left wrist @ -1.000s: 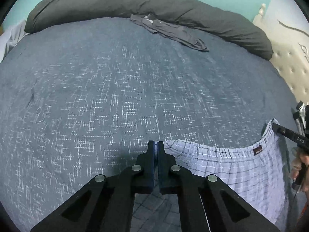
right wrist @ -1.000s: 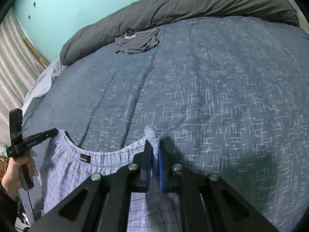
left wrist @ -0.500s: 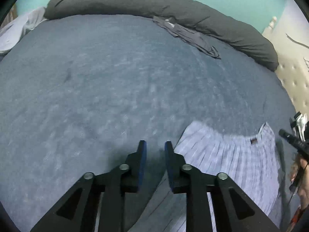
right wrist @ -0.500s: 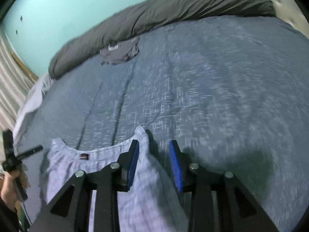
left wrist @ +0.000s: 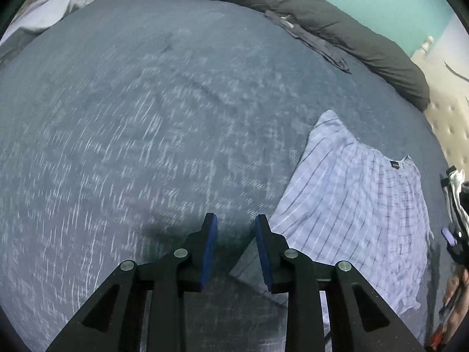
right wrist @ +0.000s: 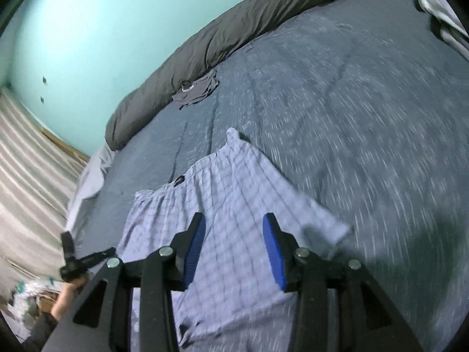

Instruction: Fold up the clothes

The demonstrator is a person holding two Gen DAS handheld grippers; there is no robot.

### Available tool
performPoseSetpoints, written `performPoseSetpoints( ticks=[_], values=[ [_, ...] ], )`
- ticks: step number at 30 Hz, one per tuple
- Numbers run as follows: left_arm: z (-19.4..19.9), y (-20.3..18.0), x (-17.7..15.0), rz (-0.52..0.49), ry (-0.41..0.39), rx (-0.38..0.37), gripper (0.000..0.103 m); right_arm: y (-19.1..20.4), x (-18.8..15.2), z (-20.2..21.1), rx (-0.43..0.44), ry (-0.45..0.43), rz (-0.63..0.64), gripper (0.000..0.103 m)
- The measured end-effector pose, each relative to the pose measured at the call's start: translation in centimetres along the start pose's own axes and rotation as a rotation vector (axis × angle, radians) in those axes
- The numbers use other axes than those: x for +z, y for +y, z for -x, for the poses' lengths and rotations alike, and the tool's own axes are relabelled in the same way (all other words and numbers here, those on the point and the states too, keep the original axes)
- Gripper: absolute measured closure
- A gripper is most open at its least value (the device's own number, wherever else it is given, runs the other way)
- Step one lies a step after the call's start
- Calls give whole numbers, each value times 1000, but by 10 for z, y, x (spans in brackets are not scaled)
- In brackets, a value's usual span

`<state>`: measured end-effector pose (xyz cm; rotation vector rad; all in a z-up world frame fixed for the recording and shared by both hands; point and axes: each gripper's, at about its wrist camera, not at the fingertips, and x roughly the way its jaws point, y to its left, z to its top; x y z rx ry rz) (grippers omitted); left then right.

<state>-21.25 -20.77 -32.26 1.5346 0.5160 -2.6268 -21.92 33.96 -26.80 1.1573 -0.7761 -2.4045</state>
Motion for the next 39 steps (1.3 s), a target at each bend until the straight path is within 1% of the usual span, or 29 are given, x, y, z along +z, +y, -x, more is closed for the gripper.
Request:
performPoseSetpoints(
  ticks=[4,7,12,17,24,28,33,39],
  values=[
    [0,4,-6,12,3,-5,74,-1,-18,14,14,-22,-9,61],
    [1,2,-10,13,1,-11,74,-6,-26,15,14,-26,-23,61],
    [2,0,-19,24,-1,-32,74,-15,-32,12,33,-7,-39,61],
    [2,-3,-24,17,0,-33,73,-23,-32,10,47,-8,-59,61],
    [11,2,-27,42,-17,-63,67,-28,-34,10,58,-10,-79,61],
    [21,4,-29,65,-53,-103,62,-26,-35,9,61,-10,-75,61],
    [10,-1,-29,40,-33,-85,60,-25,-35,6,62,-2,-77,61],
    [2,-2,-31,40,-43,-71,61,-27,-34,6,61,-6,-82,61]
  ],
)
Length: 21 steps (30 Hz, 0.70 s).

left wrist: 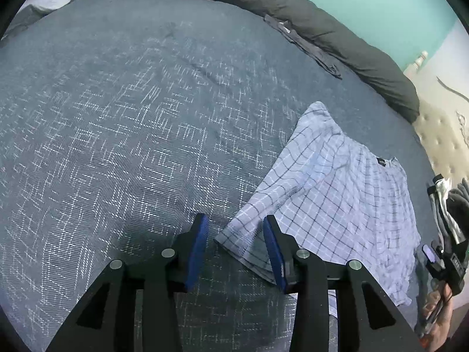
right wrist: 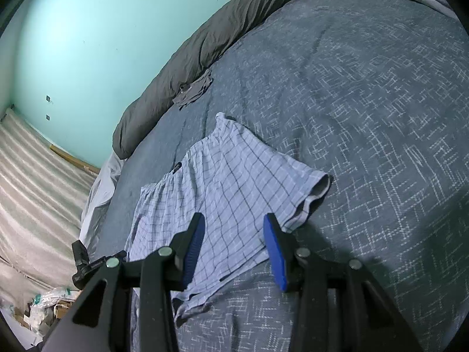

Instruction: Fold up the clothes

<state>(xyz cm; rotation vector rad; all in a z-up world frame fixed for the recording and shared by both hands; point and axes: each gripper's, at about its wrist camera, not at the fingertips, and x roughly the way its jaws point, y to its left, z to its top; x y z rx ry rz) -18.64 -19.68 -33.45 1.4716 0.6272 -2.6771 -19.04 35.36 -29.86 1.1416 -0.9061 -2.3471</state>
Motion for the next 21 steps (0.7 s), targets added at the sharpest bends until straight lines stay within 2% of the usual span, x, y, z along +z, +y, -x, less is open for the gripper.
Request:
performPoseSetpoints(
  ticks=[2,3,4,5,12,21],
  values=[
    [-2,-2,0,-8,-4,10,64,-2,1,1,-2,-2,-5,61],
    [-2,-3,0,-12,-3,15,74,-2,2,1,-2,-4,-6,61],
    [-2,-3,1,-16,0,21,90,-3,3,1,-2,-5,-8,61],
    [-2,-3,1,-18,5,20,95,-3,3,2,-2,-6,-9,61],
    [9,-24,8,-62,-8,4,98,-6,5,5,3,-13,-20,61],
    [35,-86,27,-133,-44,-55,98,-13,7,14,19,-27,-48,61]
  ],
)
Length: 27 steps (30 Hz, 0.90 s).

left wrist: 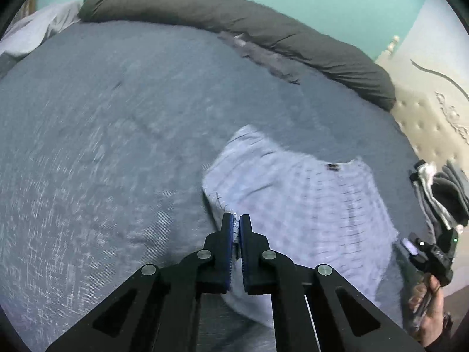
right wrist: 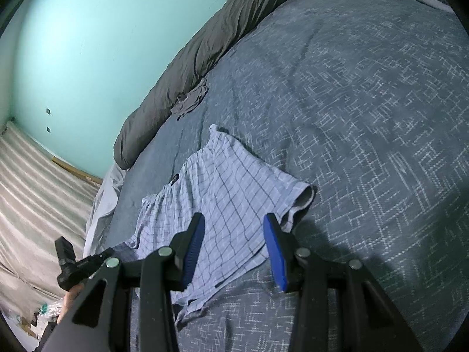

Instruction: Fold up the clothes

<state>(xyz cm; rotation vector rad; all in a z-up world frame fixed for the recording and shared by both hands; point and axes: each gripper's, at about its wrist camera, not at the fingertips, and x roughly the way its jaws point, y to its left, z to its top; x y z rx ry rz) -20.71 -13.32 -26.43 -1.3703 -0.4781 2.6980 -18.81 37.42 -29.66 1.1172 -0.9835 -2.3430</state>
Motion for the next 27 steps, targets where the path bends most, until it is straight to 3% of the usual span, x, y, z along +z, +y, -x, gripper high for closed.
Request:
performPoseSetpoints(
  ticks=[9,16,21,27],
  values=[
    [3,-95,19,-131,16,-71,98,-8,4,15,18,-20,-24,61],
    [-19,-216,28,-285,75,-170,98,-10,11,25,41,-40,-36,61],
    [-71,-299,9,-384,174,-211,98,-17,14,28,46,-36,-51,61],
    [-129,-339,-29,-421,272,-196,98,-32,21,31,40,-45,-96,61]
  ],
)
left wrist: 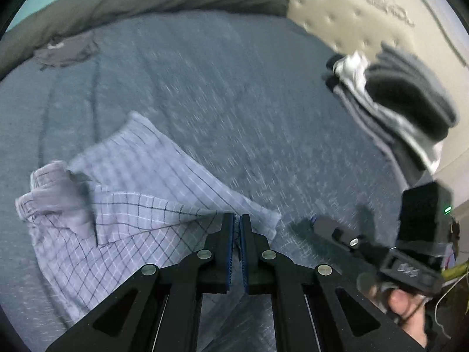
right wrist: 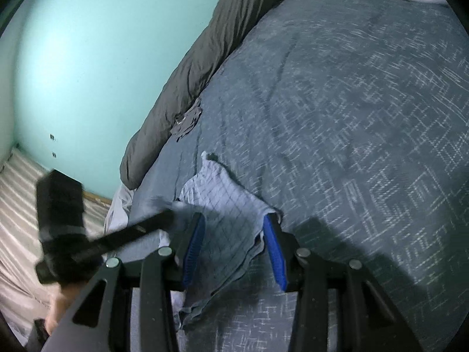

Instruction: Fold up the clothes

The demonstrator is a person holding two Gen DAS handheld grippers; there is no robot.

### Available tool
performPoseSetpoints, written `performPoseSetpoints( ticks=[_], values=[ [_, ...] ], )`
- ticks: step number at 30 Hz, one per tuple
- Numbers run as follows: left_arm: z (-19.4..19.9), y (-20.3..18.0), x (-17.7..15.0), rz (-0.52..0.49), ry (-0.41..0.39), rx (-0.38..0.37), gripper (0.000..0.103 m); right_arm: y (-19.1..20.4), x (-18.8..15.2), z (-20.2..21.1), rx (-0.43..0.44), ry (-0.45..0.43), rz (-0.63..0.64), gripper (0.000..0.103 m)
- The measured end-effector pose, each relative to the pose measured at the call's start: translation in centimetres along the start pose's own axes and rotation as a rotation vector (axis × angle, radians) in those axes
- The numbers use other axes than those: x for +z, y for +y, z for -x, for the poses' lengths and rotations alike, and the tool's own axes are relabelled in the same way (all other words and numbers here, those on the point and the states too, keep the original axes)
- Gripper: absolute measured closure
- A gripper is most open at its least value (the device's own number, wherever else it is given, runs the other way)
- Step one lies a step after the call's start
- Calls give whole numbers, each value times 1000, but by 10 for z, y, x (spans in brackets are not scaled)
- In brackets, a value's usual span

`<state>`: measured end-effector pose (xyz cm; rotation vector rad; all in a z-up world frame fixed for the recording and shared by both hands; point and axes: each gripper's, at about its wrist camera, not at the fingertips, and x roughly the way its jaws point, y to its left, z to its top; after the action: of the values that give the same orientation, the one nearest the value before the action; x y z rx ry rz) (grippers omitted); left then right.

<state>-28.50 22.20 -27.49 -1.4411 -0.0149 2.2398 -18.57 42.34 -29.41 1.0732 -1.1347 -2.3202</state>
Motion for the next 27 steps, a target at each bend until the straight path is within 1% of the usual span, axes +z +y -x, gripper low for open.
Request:
performPoseSetpoints(
  ticks=[3,5,7,8,12,14,16,21,25,27],
  values=[
    [-14,0,-5,8,27,5,98,0,2,-1,-4,7,9,61],
    [-10,9,-6,33,16,4,93,0,2,-3,-1,11,10,61],
    [-2,20,-7,63,-1,-3,72,1,1,-5,0,20,12,61],
    [5,27,-7,71,-18,-2,70,2,1,-8,-1,27,17,61],
    [30,52,-4,84,-59,50,69,9,-3,-19,2,52,38,61],
    [39,66,-3,96,-73,77,69,12,-4,-25,1,67,48,59],
    [48,82,-5,103,-82,111,69,15,-7,-32,-5,87,60,49],
    [58,110,-8,102,-90,176,69,24,-9,-47,-23,110,102,49],
    [58,127,-7,103,-94,209,69,33,-9,-61,-53,131,154,49],
    [56,131,-6,103,-95,216,69,36,-12,-69,-85,154,184,49]
  ],
)
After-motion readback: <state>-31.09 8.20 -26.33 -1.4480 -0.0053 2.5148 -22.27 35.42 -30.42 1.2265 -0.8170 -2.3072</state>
